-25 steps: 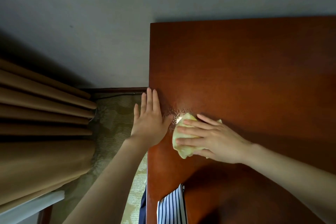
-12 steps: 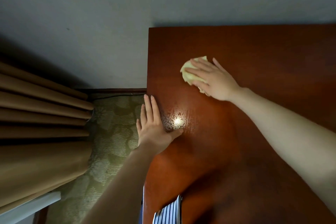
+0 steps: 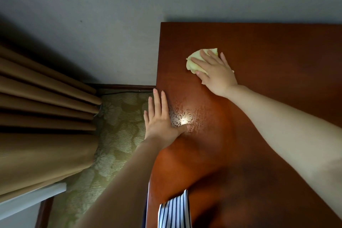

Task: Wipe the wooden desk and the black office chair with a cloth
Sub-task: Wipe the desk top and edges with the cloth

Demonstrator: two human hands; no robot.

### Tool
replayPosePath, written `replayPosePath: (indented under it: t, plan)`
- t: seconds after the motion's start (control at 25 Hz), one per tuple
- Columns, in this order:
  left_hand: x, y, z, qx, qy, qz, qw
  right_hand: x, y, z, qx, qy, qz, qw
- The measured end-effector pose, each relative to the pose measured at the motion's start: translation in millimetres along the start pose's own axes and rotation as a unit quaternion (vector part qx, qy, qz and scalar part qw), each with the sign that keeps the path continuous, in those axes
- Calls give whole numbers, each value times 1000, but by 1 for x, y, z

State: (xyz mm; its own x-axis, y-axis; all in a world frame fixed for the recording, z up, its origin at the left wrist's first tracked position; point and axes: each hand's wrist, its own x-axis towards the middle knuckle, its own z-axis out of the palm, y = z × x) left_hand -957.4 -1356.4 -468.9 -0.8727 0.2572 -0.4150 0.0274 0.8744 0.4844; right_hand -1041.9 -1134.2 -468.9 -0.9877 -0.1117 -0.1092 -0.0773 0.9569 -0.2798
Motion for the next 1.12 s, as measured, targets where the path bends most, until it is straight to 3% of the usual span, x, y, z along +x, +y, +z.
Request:
replayPosePath:
  t: [0.24,0.64,0.8,1.12]
  plan:
    - [-5,-2,-2,-41,13,33,999,-62,-21,12,-1,-5,-20,1000]
    - [-79,-43,-8,-113,-119,78,983,-147,-93,43,16,-2,12,1000]
    - [-105,-59,-11,-79,-154,99,980,-187,-137,57,37,1,17,999]
    - [-138,-74,-12,49,-140,165,975,-286,-218,89,40,20,25,999]
